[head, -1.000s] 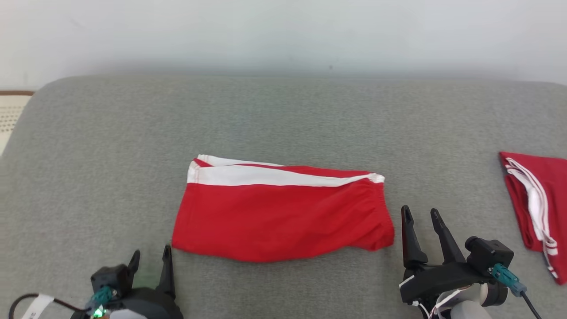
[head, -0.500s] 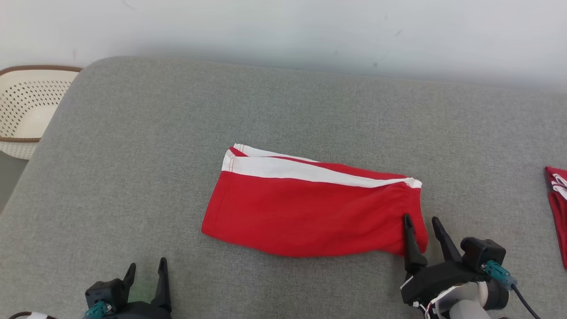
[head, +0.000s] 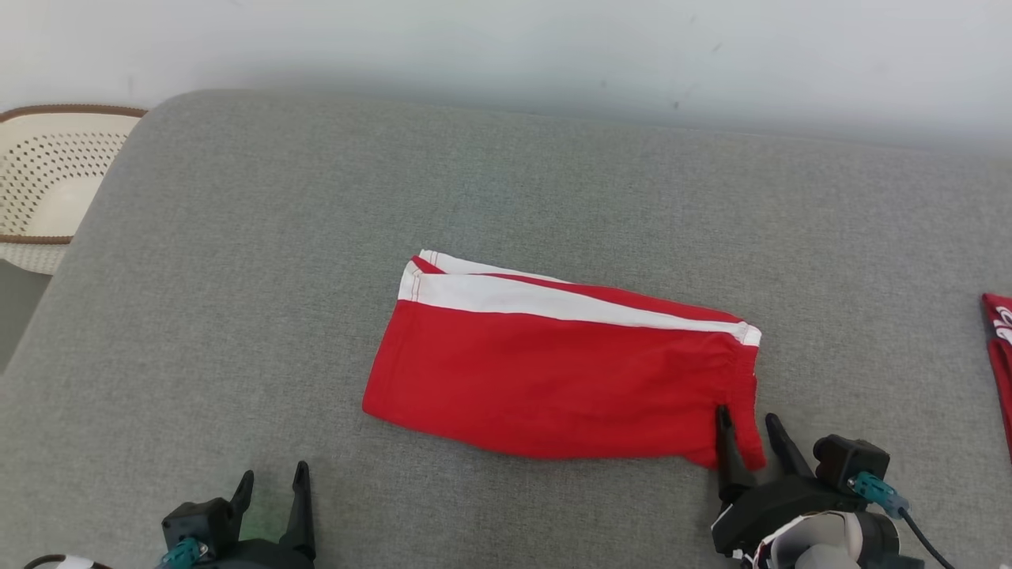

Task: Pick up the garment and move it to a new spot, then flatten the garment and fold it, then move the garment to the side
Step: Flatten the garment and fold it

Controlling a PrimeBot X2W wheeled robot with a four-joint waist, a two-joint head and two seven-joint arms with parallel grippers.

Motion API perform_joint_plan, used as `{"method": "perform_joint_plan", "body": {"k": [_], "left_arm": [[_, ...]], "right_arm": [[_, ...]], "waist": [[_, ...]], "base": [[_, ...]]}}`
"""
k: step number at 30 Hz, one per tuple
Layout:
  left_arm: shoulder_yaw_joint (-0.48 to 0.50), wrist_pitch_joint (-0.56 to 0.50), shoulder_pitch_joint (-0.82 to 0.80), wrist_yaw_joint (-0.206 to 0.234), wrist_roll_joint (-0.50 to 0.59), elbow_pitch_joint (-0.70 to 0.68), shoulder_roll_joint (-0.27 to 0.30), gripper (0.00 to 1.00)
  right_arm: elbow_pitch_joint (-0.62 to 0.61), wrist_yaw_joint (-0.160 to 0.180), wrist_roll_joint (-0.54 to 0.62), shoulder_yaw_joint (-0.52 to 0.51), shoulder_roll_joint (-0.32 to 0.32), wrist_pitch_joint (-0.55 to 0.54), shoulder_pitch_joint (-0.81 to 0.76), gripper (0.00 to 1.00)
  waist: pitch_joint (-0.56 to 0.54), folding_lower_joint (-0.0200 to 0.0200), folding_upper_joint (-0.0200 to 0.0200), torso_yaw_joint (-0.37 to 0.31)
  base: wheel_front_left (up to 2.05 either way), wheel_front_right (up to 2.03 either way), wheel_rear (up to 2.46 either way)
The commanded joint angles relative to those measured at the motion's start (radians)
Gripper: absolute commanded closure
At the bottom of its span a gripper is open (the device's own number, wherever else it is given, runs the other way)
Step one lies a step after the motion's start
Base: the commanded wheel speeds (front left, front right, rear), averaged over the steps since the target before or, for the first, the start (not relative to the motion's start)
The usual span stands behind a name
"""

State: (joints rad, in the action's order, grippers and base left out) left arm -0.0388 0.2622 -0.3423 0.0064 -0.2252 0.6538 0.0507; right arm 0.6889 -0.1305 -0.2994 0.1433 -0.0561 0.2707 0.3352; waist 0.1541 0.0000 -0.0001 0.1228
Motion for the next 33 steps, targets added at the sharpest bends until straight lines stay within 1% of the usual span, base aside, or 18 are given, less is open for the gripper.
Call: {"method": "perform_joint_plan", "body": {"k": [1, 2, 3, 4, 5, 6, 11, 16, 23, 26, 28, 30, 33], "left_arm": [[-0.001, 0.003, 0.008, 0.002, -0.010, 0.002, 0.000, 0.00], [-0.004, 0.003, 0.008, 0.001, -0.010, 0.001, 0.000, 0.00], [-0.005, 0.003, 0.009, 0.001, -0.009, -0.001, 0.000, 0.00], [-0.005, 0.003, 0.011, 0.001, -0.008, -0.003, 0.001, 0.00], [-0.006, 0.003, 0.013, 0.001, -0.006, -0.006, 0.000, 0.00], [-0.006, 0.004, 0.016, 0.003, -0.004, -0.010, 0.000, 0.00], [-0.007, 0.004, 0.026, 0.003, 0.004, -0.026, 0.000, 0.00], [-0.008, 0.003, 0.050, 0.003, -0.006, -0.039, 0.000, 0.00], [-0.029, 0.004, 0.062, 0.001, -0.027, -0.043, 0.000, 0.00], [-0.040, 0.004, 0.065, 0.004, -0.036, -0.044, 0.000, 0.00], [-0.049, 0.004, 0.067, 0.009, -0.042, -0.044, 0.000, 0.00], [-0.053, 0.004, 0.065, 0.011, -0.049, -0.045, 0.000, 0.00], [-0.058, 0.004, 0.075, 0.014, -0.057, -0.045, 0.000, 0.00]], "right_arm": [[0.035, 0.000, -0.010, 0.021, 0.009, -0.013, -0.009, 0.00], [0.051, 0.000, -0.022, 0.034, 0.011, -0.014, -0.003, 0.00], [0.059, 0.000, -0.029, 0.045, 0.013, -0.015, 0.002, 0.22], [0.066, 0.000, -0.033, 0.056, 0.014, -0.015, 0.006, 0.54], [0.073, 0.000, -0.039, 0.063, 0.014, -0.015, 0.011, 0.92], [0.078, 0.000, -0.043, 0.065, 0.013, -0.015, 0.014, 1.00], [0.041, 0.001, -0.043, 0.022, -0.003, -0.011, 0.006, 1.00], [0.013, 0.001, -0.047, -0.040, -0.048, -0.007, -0.004, 1.00], [0.039, 0.001, -0.030, -0.069, -0.150, -0.007, 0.046, 1.00], [0.051, 0.001, -0.030, -0.051, -0.183, -0.007, 0.080, 1.00], [0.049, 0.001, -0.040, -0.021, -0.191, -0.007, 0.098, 1.00], [0.031, 0.000, -0.051, 0.028, -0.191, -0.007, 0.115, 1.00], [-0.015, 0.000, -0.091, 0.125, -0.175, -0.020, 0.128, 1.00]], "waist": [[-0.001, 0.0000, 0.0001, 0.007], [-0.001, 0.0000, 0.0001, 0.011], [-0.001, 0.0000, 0.0001, 0.014], [-0.002, 0.0000, 0.0001, 0.017], [-0.002, 0.0000, 0.0001, 0.020], [-0.002, 0.0000, 0.0001, 0.022], [-0.012, 0.0000, 0.0001, 0.025], [-0.030, 0.0000, 0.0001, 0.007], [-0.046, 0.0000, 0.0001, -0.033], [-0.049, 0.0000, 0.0001, -0.048], [-0.053, 0.0000, 0.0001, -0.055], [-0.058, 0.0000, 0.0001, -0.062], [-0.066, 0.0000, 0.0001, -0.068]], "base": [[0.00, 0.00, 0.00], [0.00, 0.00, 0.00], [0.00, 0.00, 0.00], [0.00, 0.00, 0.00], [0.00, 0.00, 0.00], [0.00, 0.00, 0.00], [0.00, 0.00, 0.00], [0.00, 0.00, 0.00], [0.00, 0.00, 0.00], [0.00, 0.00, 0.00], [0.00, 0.00, 0.00], [0.00, 0.00, 0.00], [0.00, 0.00, 0.00]]}}
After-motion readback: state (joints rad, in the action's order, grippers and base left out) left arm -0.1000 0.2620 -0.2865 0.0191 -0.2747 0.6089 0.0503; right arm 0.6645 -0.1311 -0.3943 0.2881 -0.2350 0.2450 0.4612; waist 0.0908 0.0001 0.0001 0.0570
